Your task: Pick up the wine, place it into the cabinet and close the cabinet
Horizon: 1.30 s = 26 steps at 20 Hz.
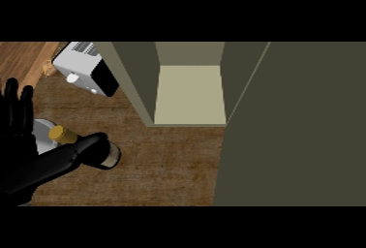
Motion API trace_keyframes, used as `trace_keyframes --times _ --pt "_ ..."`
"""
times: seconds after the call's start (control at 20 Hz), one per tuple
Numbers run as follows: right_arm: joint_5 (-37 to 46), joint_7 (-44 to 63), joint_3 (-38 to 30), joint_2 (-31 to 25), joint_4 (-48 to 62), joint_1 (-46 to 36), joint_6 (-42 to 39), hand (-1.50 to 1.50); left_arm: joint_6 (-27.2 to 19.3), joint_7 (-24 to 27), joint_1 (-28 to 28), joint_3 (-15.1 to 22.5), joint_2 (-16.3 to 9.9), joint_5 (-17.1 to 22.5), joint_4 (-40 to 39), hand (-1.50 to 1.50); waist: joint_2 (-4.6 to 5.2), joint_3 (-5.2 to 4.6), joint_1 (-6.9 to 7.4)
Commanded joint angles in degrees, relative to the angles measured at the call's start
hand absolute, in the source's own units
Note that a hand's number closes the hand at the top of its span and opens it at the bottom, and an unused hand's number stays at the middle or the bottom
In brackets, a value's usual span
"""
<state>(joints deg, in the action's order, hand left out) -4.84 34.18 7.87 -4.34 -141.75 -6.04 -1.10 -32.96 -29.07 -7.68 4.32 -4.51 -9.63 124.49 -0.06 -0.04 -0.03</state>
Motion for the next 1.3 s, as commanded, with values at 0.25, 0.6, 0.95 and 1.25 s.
trace_keyframes --times 0.25,0.6,0.95,1.25 --pt "-0.5 2.2 1.5 0.6 -5.6 2.3 -0.5 -1.5 4.0 7.6 7.7 -6.1 -0.2 6.6 -3.5 -1.5 -0.02 0.02 0.02" --pt "-2.8 -0.5 -0.1 0.8 -6.1 5.7 -1.9 -1.5 11.7 16.5 12.1 -13.9 -1.5 17.1 -12.7 -1.5 -0.02 0.02 -0.02" --pt "-5.4 4.0 -4.0 -1.2 -5.5 0.0 -2.4 -1.5 16.0 25.4 11.8 -14.9 0.5 19.6 -24.2 -1.5 0.02 0.02 -0.04" --pt "-4.2 -0.1 -3.0 1.1 -2.2 1.3 -1.8 -1.5 21.8 36.4 10.4 -18.1 0.5 22.5 -39.1 -1.5 0.09 0.02 -0.13"
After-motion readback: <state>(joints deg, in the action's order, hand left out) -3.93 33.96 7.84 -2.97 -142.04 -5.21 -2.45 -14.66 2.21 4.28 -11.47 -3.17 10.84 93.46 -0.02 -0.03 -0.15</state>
